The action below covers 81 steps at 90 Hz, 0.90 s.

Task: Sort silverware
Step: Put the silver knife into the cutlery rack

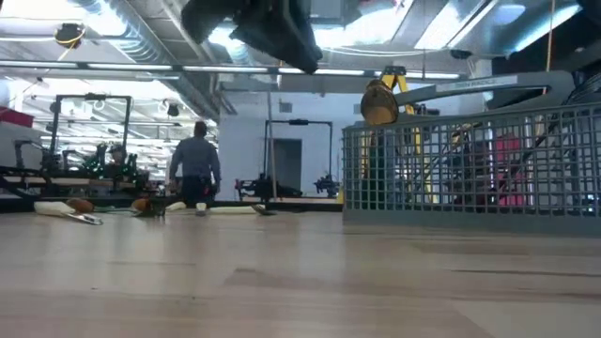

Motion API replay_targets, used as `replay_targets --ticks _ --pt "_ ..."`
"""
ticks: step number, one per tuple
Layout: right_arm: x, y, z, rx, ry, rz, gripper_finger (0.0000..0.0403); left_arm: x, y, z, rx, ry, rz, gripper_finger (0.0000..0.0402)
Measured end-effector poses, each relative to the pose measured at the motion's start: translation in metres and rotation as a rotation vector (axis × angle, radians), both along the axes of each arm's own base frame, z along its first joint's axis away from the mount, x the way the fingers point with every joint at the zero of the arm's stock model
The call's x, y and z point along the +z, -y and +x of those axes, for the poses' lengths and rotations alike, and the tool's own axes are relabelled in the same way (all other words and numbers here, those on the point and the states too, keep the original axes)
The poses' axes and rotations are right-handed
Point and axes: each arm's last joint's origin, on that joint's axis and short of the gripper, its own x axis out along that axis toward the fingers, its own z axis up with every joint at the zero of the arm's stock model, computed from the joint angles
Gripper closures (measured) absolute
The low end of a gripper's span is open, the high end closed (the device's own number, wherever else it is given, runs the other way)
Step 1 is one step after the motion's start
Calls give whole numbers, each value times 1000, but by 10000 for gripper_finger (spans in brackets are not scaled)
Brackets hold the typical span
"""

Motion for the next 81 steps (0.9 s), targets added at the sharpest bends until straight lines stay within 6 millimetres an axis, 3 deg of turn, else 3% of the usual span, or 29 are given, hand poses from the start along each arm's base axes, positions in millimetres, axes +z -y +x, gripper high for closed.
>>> replay_targets --ticks 39,56,81 --pt "-6 -14 -33 -62 99 -47 342 -21 -45 -59 -16 411 -266 277" --pt "-16 -9 -38 -85 69 -125 342 -27 -47 -66 4 553 -418 277" --pt "-37 -9 -38 -155 73 -203 342 -37 -56 -83 -109 874 -655 277"
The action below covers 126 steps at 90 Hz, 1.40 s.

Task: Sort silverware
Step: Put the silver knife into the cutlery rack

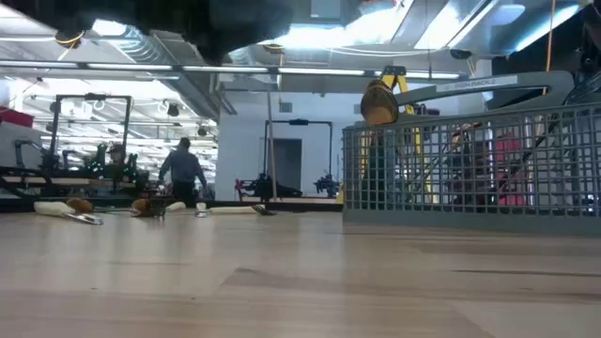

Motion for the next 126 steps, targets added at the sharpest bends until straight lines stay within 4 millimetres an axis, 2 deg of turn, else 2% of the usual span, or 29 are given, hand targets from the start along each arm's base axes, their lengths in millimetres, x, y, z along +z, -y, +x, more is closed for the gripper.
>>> replay_targets --ticks 23,41,55,97,126 --pt "-20 0 1 -76 80 -45 342 -7 -8 -5 10 23 -44 277" --pt "-12 -2 2 -95 130 21 342 -7 -8 -5 11 20 -48 277" --pt "-7 -4 3 -91 129 6 342 -8 -8 -5 11 16 -46 277" --pt "-25 -15 8 -112 128 -106 342 -9 -7 -5 11 7 -42 277" --pt "-33 -16 8 -86 93 -63 327 -11 -7 -5 8 -14 -42 277"
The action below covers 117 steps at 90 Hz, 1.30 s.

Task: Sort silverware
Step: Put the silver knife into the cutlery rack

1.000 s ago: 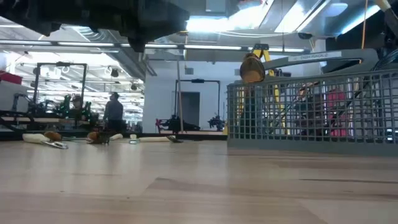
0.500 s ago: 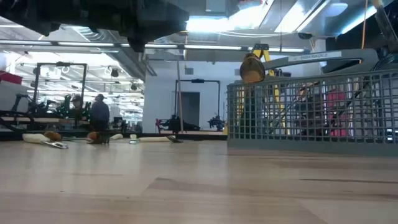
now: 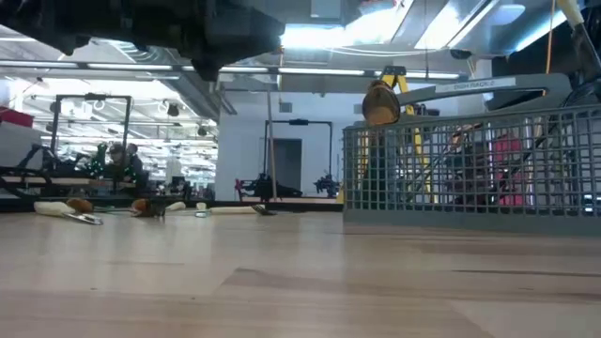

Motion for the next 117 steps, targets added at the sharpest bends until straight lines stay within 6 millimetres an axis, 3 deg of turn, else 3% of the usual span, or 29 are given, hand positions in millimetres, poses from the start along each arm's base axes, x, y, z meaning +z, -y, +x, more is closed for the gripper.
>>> replay_targets --ticks 73,96,117 --pt "-4 -2 -1 116 -167 78 314 0 0 0 -1 -3 -1 276" --pt "-4 -2 -1 122 -179 35 349 0 0 0 -1 -3 0 276" --pt "-2 0 -1 115 -170 -32 315 0 0 0 -1 -4 3 276"
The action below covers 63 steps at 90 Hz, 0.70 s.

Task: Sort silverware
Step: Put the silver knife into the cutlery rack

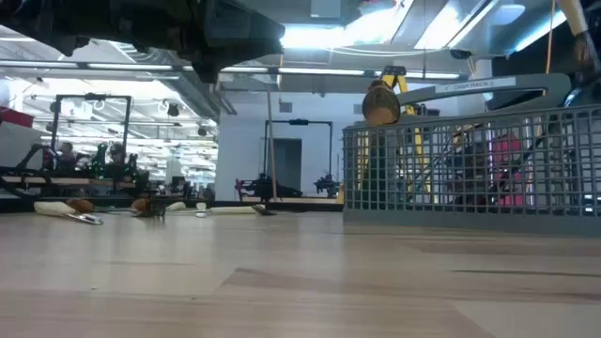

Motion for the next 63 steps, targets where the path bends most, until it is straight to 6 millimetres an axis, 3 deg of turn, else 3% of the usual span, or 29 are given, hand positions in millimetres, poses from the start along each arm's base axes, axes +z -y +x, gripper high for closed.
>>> replay_targets --ticks 38,63 --pt "-1 2 -1 13 -26 -98 341 0 0 0 0 2 -2 276" --pt "-4 0 -3 161 -201 33 343 0 0 0 0 1 -1 276"
